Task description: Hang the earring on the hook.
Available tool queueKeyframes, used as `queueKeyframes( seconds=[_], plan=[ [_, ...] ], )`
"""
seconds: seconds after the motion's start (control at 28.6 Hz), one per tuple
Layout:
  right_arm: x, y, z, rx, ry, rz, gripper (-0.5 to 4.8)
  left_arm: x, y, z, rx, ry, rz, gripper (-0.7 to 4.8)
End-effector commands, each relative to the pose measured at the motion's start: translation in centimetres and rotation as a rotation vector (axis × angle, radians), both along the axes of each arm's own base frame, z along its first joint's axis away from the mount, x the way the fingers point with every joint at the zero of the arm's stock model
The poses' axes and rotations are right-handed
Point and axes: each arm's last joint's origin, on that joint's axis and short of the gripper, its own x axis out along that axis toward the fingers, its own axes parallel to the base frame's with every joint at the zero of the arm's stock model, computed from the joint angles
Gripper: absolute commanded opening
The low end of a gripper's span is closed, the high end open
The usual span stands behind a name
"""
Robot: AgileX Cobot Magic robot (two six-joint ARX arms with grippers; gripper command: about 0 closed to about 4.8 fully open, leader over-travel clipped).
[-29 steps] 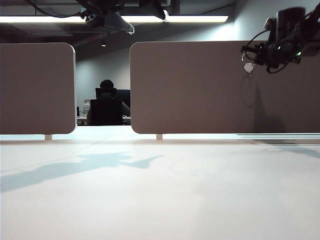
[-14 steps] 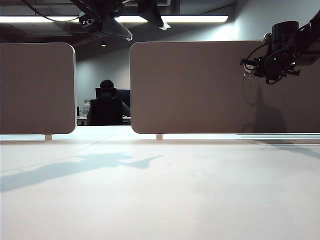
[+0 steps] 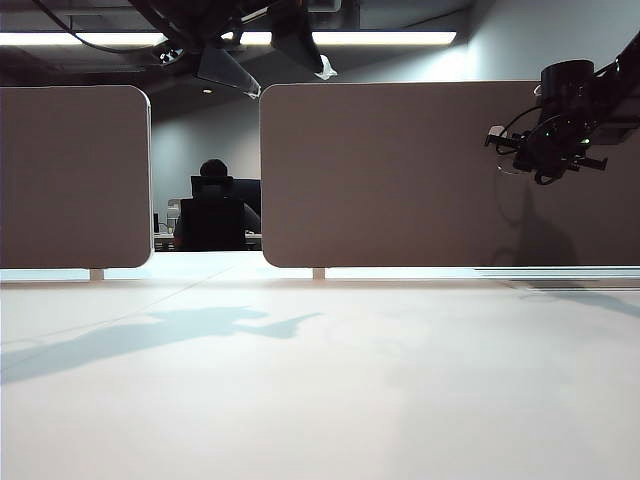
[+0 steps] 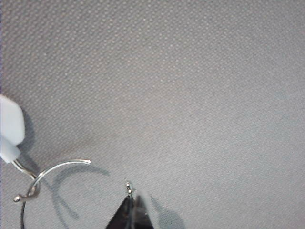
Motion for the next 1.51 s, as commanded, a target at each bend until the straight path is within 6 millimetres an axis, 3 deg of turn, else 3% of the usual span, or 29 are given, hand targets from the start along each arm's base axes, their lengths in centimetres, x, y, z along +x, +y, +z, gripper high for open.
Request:
queueKeyframes(
  seconds=[0.04,0.21,0.35,0.42,0.77,0.98,1.02,1.09,1.19,1.33,1.37,1.44,1.51],
  plan=[
    [-0.1,0.0,0.4,0.005,-0.008,-0.002,-0.07,0.0,0.0,0.3,-0.004,-0.015,0.002,4.79],
    [-0.1,0.0,0.4,0.004,-0.005,0.002,-0.03,0.0,0.0,0.3,-0.002,-0.012,0.002,4.79],
    [-0.1,0.0,0.4,0.004,-0.007,0.002,1.55,0.0,0.0,0.2,0.003,-0.004,0.002,4.79],
    [-0.1,0.0,0.4,0.004,-0.006,0.002,1.81,0.0,0.0,0.2,0.004,-0.003,0.002,4.79],
    [-0.2,0.0,0.8,0.003,-0.013,0.003,1.81,0.0,0.0,0.2,0.004,-0.002,0.002,4.79],
    [-1.2,0.1,3.6,-0.034,-0.005,0.002,1.79,0.0,0.0,0.2,0.019,-0.014,-0.001,4.79],
    [-1.6,0.1,4.2,-0.033,0.020,0.003,1.59,0.0,0.0,0.2,0.018,-0.014,-0.002,4.79],
    [-2.7,0.2,5.7,-0.042,0.110,0.005,0.00,-0.1,0.1,0.3,0.016,-0.015,-0.005,4.79],
    [-4.4,0.7,7.3,-0.121,0.245,0.056,-0.03,-0.3,0.1,0.6,0.005,-0.019,-0.025,4.79],
    [-6.3,2.1,9.2,-0.210,0.320,0.218,-0.03,-1.0,0.6,1.7,-0.016,-0.046,-0.034,1.17],
    [-6.8,2.5,9.7,-0.242,0.344,0.234,-0.03,-1.3,0.7,2.1,-0.021,-0.055,-0.034,0.62],
    [-7.7,3.5,10.5,-0.290,0.372,0.261,-0.03,-1.8,1.1,2.8,-0.034,-0.076,-0.030,-0.08],
    [-8.6,3.9,11.3,-0.306,0.388,0.276,-0.03,-2.3,1.4,3.5,-0.043,-0.091,-0.027,-0.06]
  ],
)
